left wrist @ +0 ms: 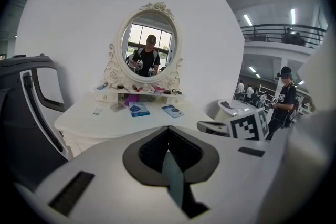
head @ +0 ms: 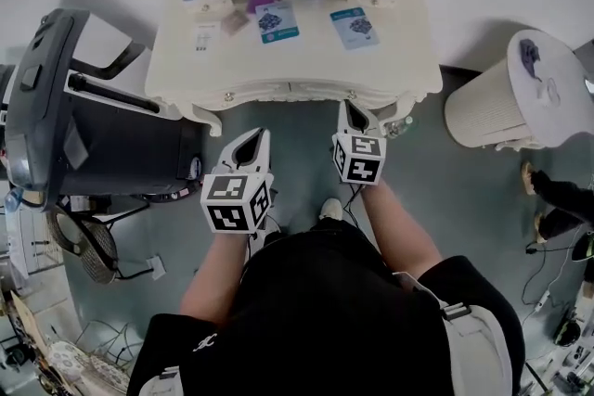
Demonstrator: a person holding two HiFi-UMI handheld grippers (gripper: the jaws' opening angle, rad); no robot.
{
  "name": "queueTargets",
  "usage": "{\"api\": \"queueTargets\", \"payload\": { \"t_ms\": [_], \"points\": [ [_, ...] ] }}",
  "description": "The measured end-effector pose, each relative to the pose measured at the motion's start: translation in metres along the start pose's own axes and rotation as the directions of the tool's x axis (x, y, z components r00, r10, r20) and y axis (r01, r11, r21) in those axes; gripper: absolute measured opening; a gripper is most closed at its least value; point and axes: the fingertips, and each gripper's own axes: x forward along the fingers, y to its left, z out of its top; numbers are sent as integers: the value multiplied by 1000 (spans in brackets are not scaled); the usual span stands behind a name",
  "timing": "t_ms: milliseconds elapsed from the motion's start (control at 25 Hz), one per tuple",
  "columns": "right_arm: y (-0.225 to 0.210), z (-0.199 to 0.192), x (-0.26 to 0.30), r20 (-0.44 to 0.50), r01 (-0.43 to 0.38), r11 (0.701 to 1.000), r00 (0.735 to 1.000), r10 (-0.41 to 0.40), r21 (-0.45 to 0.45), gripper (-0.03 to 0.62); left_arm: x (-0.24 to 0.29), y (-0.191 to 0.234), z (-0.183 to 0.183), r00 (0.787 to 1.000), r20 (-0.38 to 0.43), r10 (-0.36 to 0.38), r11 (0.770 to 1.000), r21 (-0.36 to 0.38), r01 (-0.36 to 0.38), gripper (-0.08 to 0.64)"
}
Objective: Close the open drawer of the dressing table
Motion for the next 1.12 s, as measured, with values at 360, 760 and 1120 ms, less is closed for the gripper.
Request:
{"api": "queueTargets", "payload": {
  "t_ms": [360,760,1120],
  "points": [
    [35,76,-70,177,-36,999,983,40,-24,9,-9,4,29,995,75,-58,998,32,56,8],
    [60,92,-83,208,-26,999,978,33,-36,9,-25,21,29,993,93,-73,997,32,70,8],
    [74,95,-85,209,-66,998,976,69,-18,11,-33,29,24,993,93,-69,998,19,67,8]
  ]
}}
